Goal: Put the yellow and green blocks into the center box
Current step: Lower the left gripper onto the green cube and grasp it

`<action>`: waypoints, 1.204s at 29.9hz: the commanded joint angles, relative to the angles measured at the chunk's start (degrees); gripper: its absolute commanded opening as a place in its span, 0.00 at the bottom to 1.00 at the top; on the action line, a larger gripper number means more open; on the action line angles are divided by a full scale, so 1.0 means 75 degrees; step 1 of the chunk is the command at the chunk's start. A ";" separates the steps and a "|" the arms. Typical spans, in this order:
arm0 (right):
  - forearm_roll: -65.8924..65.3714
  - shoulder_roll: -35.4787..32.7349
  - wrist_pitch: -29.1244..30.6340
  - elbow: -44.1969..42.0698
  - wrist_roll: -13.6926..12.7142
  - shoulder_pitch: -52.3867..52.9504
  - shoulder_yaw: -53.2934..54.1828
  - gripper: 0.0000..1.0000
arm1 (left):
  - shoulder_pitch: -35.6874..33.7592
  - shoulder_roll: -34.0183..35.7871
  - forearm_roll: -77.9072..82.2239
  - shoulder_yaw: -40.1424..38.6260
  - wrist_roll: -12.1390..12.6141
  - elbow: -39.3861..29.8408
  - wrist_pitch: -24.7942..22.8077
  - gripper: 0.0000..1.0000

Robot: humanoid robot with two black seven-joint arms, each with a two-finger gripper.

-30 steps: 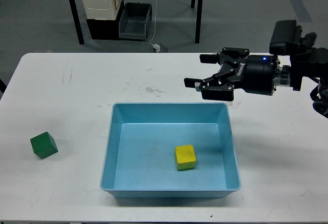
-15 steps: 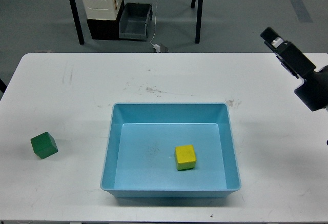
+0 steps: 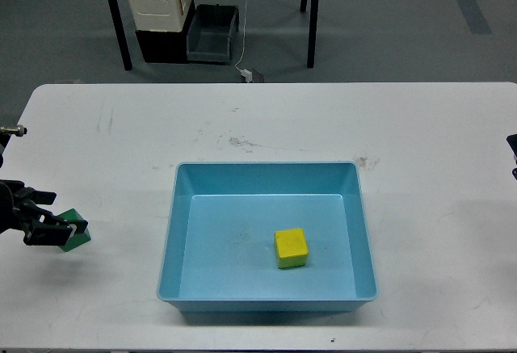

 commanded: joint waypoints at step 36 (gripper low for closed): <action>0.0004 0.0197 -0.0080 -0.0001 0.0001 -0.0299 -0.0009 0.99 | -0.0373 -0.1381 0.0895 0.1040 0.0003 0.1731 0.1002 0.49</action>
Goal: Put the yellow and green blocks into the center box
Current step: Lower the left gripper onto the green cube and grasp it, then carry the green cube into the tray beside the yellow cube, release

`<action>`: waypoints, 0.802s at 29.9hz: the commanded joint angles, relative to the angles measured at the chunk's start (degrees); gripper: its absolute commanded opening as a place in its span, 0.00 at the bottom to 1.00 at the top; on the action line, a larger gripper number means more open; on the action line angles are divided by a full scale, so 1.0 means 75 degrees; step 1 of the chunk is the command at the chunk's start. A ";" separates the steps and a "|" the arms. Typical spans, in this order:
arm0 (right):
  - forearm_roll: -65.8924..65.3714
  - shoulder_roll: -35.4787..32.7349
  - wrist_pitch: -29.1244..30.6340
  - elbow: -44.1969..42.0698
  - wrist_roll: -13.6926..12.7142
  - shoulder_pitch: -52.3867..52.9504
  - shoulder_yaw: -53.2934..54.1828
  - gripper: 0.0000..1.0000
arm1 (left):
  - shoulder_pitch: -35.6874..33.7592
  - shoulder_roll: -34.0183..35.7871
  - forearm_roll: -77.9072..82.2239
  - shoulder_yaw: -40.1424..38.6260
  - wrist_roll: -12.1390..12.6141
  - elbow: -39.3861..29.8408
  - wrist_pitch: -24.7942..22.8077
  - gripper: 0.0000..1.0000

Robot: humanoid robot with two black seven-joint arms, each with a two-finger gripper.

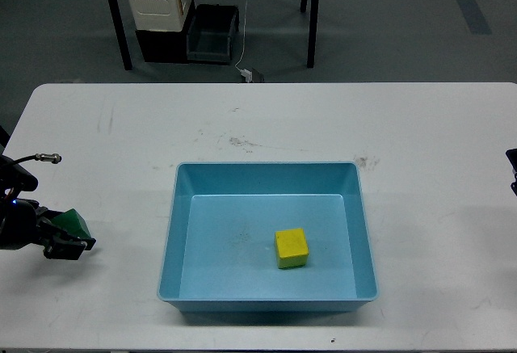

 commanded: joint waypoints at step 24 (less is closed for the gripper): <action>-0.0012 0.0130 -0.0199 -0.0083 0.0000 -0.0082 -0.0058 0.99 | -0.1911 0.0788 -0.1834 0.0245 0.0000 -0.2002 0.1669 0.28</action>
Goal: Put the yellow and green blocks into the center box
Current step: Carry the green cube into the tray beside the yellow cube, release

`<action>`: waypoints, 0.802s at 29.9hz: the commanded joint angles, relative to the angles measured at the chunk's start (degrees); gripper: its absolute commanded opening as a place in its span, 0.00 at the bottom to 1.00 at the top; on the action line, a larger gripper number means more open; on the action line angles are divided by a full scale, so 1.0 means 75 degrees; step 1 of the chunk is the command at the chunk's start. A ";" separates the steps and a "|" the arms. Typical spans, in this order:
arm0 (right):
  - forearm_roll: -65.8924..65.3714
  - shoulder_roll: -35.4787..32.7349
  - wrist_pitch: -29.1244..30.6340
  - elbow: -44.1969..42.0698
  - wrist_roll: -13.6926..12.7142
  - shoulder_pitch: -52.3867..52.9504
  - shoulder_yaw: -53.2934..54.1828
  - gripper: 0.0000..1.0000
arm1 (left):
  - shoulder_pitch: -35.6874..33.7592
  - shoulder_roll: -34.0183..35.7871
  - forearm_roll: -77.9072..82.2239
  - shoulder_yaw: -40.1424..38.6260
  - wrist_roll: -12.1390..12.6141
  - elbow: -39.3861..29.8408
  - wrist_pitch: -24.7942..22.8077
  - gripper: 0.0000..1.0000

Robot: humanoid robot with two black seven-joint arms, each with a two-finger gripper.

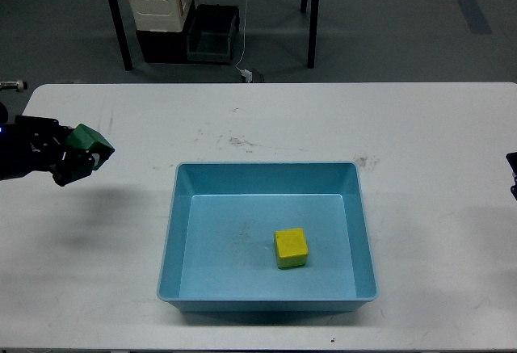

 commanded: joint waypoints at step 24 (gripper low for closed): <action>-0.0011 0.0599 0.0033 -0.0013 0.0000 0.0147 -0.0397 1.00 | -0.1641 -0.3967 0.1967 0.1804 -0.0001 -0.0245 -0.2321 0.86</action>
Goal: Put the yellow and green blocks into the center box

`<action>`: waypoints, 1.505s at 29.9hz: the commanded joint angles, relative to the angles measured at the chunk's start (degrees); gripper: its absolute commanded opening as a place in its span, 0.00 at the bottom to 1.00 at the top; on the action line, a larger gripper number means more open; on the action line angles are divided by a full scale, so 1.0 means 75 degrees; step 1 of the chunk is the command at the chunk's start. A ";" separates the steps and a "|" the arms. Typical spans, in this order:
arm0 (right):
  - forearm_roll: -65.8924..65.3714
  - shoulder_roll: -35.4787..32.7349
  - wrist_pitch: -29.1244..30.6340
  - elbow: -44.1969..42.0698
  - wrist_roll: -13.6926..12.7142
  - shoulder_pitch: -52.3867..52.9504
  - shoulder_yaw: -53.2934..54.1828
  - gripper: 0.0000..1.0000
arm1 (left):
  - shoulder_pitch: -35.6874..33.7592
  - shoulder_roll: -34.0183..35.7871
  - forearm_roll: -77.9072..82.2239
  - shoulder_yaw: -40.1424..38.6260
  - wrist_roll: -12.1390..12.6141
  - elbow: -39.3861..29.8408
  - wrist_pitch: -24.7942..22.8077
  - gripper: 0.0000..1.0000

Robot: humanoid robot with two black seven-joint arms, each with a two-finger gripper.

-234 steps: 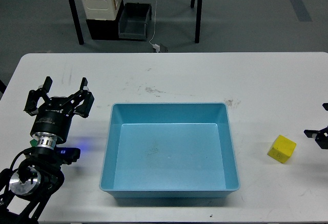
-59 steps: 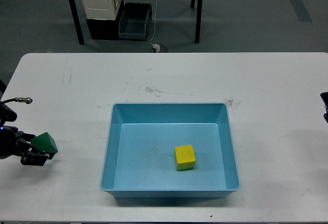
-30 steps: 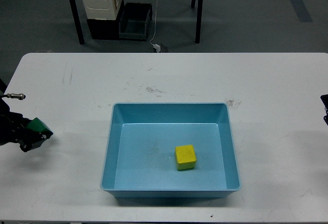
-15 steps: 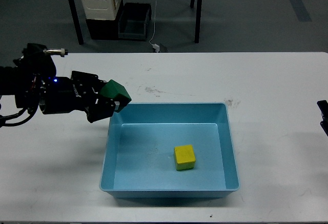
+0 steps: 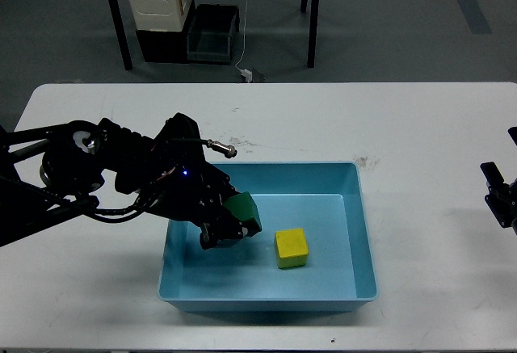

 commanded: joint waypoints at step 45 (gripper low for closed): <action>0.7676 0.2899 0.3177 0.0995 -0.1940 -0.1142 0.1477 1.00 | 0.8134 -0.2134 -1.7500 -0.6834 0.0000 -0.0453 0.1789 1.00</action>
